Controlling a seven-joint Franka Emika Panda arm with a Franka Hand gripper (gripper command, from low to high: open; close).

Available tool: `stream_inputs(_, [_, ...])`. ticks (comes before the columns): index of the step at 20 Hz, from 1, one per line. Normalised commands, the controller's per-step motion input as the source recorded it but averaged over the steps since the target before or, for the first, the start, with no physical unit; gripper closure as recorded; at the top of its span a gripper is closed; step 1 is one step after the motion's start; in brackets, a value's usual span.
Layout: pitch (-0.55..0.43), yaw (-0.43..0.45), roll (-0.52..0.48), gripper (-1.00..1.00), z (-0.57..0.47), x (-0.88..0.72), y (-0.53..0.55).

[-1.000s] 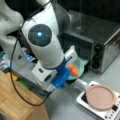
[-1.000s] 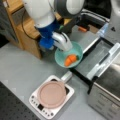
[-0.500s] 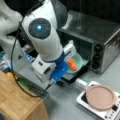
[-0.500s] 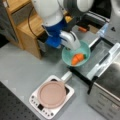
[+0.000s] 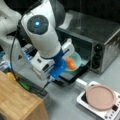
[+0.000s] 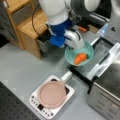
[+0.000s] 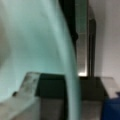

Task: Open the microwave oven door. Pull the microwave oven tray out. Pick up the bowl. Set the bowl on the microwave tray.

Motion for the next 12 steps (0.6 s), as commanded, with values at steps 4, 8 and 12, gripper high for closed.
stream_inputs(4, [-0.297,-0.174,0.023,1.00,-0.12,-0.41,0.35])
stream_inputs(8, [-0.284,-0.193,0.024,1.00,-0.10,-0.38,0.33])
stream_inputs(12, [-0.263,-0.183,0.003,1.00,-0.09,-0.35,0.37])
